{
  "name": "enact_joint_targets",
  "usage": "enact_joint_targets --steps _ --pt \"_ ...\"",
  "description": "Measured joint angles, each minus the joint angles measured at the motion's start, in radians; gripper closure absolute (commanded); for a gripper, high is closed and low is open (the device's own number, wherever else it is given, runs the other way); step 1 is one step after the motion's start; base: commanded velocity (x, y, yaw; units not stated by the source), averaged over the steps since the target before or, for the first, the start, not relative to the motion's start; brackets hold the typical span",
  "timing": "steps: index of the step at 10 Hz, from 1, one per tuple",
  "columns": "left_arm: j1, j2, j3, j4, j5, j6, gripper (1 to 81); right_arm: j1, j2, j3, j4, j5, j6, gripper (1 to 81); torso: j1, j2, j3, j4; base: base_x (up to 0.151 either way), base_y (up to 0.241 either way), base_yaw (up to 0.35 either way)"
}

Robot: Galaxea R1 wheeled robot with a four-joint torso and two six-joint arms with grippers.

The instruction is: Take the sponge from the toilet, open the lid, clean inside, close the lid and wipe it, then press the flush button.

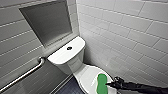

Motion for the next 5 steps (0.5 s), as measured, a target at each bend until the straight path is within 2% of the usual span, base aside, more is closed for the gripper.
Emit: enact_joint_targets --steps 5 --pt "0.003 -0.003 0.0 0.0 0.0 0.0 1.0 -0.001 0.079 -0.121 0.0 -0.022 0.0 1.0 0.0 0.0 0.0 0.0 0.0 0.0 0.0"
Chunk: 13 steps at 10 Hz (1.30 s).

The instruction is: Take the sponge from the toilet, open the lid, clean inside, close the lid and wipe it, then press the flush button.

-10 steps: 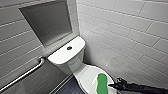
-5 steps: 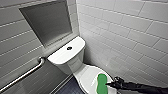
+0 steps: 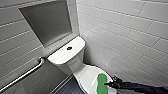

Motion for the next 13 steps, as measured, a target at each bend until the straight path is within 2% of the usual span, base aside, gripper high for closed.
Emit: enact_joint_targets --steps 4,8,13 --pt "0.007 -0.001 0.0 0.0 0.0 0.0 1.0 0.0 0.047 -0.064 0.0 -0.007 0.0 1.0 0.005 -0.008 0.0 0.0 0.0 0.0 0.0" --pt "0.006 0.0 0.0 0.0 -0.003 0.0 1.0 0.006 0.054 -0.07 0.0 -0.015 0.0 1.0 0.037 -0.06 0.0 0.0 0.0 0.0 0.0" --pt "0.008 0.0 0.0 0.0 0.0 0.0 1.0 0.005 0.088 -0.072 -0.003 -0.014 0.0 1.0 0.038 -0.06 0.0 0.0 0.0 0.0 0.0"
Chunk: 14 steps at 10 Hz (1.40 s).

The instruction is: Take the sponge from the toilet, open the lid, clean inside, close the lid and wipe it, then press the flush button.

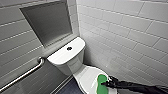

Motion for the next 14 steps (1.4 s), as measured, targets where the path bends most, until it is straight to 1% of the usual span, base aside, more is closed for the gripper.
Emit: enact_joint_targets --steps 3,7,9,12,14 --pt "0.0 0.0 0.0 0.0 0.0 0.0 1.0 -0.013 0.01 -0.004 0.0 0.019 0.0 1.0 0.0 0.0 0.0 0.0 0.0 0.0 0.0" --pt "0.001 0.0 0.0 0.0 0.0 0.0 1.0 -0.019 0.02 -0.023 0.0 0.023 0.0 1.0 0.0 0.0 0.0 0.0 0.0 0.0 0.0" --pt "0.012 0.0 0.0 0.0 0.001 0.0 1.0 -0.031 0.029 -0.036 0.0 0.044 0.0 1.0 0.0 0.0 0.0 0.0 0.0 0.0 0.0" --pt "0.016 0.0 0.0 0.0 0.003 0.0 1.0 -0.047 0.077 -0.122 0.0 0.05 0.0 1.0 0.0 0.0 0.0 0.0 0.0 0.0 0.0" --pt "0.016 0.0 0.0 -0.001 0.004 0.0 1.0 -0.047 0.097 -0.152 0.0 0.051 -0.001 1.0 0.0 0.0 0.0 0.0 0.0 0.0 0.0"
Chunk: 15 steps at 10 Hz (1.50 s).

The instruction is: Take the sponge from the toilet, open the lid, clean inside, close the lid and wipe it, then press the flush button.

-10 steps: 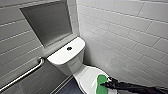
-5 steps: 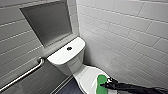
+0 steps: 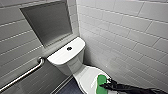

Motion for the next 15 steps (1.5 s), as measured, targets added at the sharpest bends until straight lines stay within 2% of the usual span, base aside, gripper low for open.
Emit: enact_joint_targets --steps 3,6,8,12,15 --pt "0.0 0.0 0.001 0.0 0.001 0.0 1.0 0.027 -0.008 0.023 0.001 0.002 -0.004 1.0 0.0 -0.001 -0.028 0.0 0.0 0.0 0.0" --pt "0.0 0.003 0.002 0.0 0.0 0.0 1.0 0.039 -0.008 0.025 0.005 -0.029 0.0 1.0 0.0 -0.001 -0.032 0.0 0.0 0.0 0.0" --pt "0.0 0.009 0.002 0.0 0.0 0.0 1.0 0.058 -0.002 0.006 0.017 -0.113 0.011 1.0 0.0 -0.001 -0.032 0.0 0.0 0.0 0.0" --pt "0.0 0.009 0.004 0.0 0.0 0.0 1.0 0.065 0.011 -0.026 0.027 -0.149 0.041 1.0 0.0 -0.001 -0.032 0.0 0.0 0.0 0.0" --pt "0.0 0.01 0.004 0.0 0.0 0.0 1.0 0.096 0.084 -0.15 0.045 -0.255 0.068 1.0 0.0 -0.001 -0.032 0.0 0.0 0.0 0.0"
